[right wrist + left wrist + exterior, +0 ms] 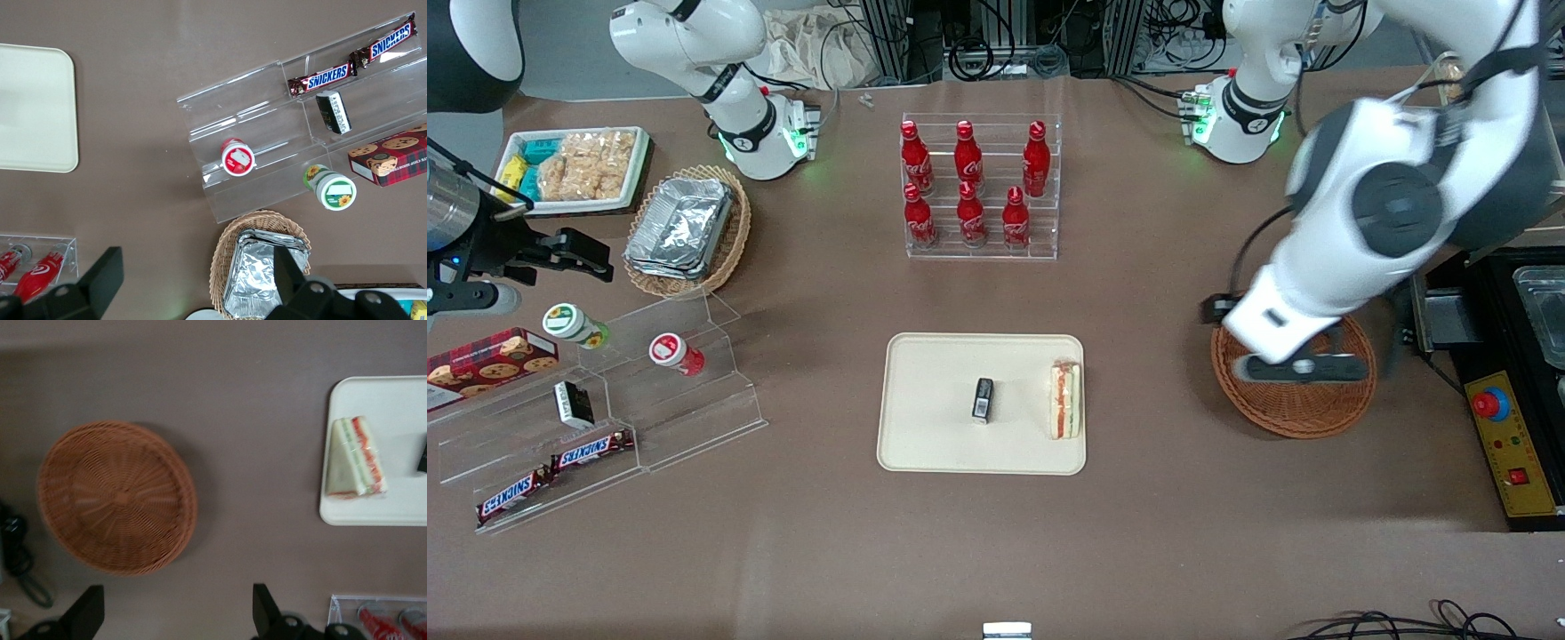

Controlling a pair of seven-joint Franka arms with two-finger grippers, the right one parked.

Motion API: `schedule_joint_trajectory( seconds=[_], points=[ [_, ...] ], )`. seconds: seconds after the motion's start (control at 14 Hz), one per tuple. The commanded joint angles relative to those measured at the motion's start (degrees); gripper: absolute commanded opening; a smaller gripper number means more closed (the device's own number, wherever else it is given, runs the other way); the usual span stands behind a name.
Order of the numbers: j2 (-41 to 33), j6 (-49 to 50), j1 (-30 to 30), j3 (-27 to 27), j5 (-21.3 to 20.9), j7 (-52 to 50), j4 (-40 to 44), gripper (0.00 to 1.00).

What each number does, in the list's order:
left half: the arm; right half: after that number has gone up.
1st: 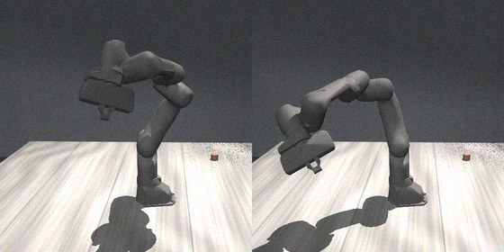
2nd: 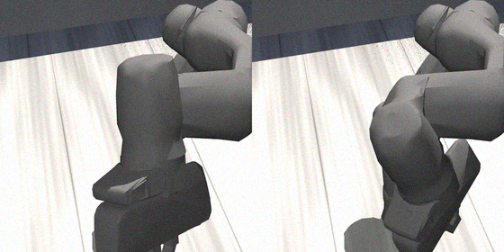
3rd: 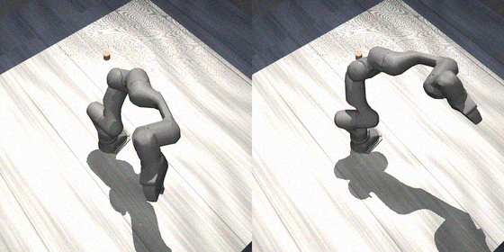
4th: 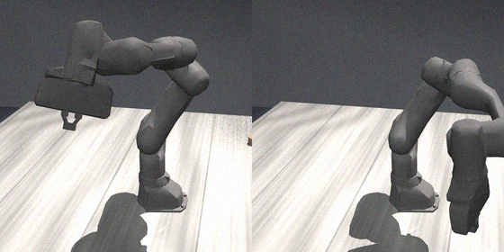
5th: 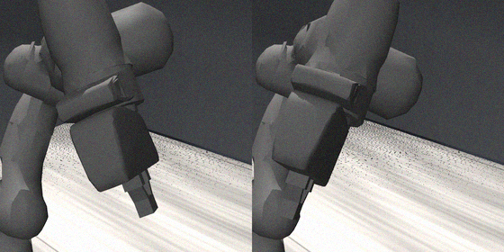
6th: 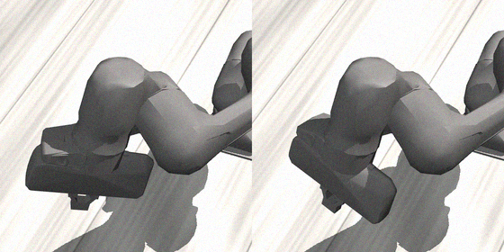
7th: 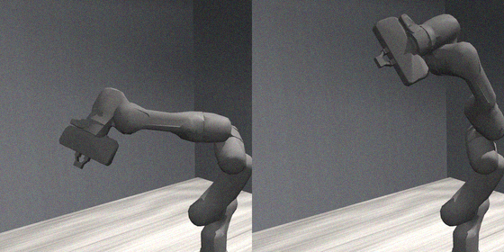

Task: Place sandwich from basket to tray
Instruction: 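Open the left gripper, release the sandwich, and raise the arm back toward the basket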

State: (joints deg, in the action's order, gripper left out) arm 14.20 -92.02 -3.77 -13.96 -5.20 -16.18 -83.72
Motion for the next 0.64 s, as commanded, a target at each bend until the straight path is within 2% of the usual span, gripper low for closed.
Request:
schedule_joint_trajectory(
  seconds=[0.0, 0.14, 0.29, 0.57],
  points=[
    [-7.4, 5.3, 4.1, -0.3, 1.2, 6.0, -2.7, 1.0],
    [-12.2, 8.3, 5.3, 0.9, 1.4, 9.1, -5.2, 1.0],
    [-16.5, 8.3, 4.0, 5.7, 4.8, 12.9, -8.3, 1.0],
    [-16.7, 8.0, 3.6, 7.0, 5.6, 13.4, -8.5, 1.0]
  ],
)
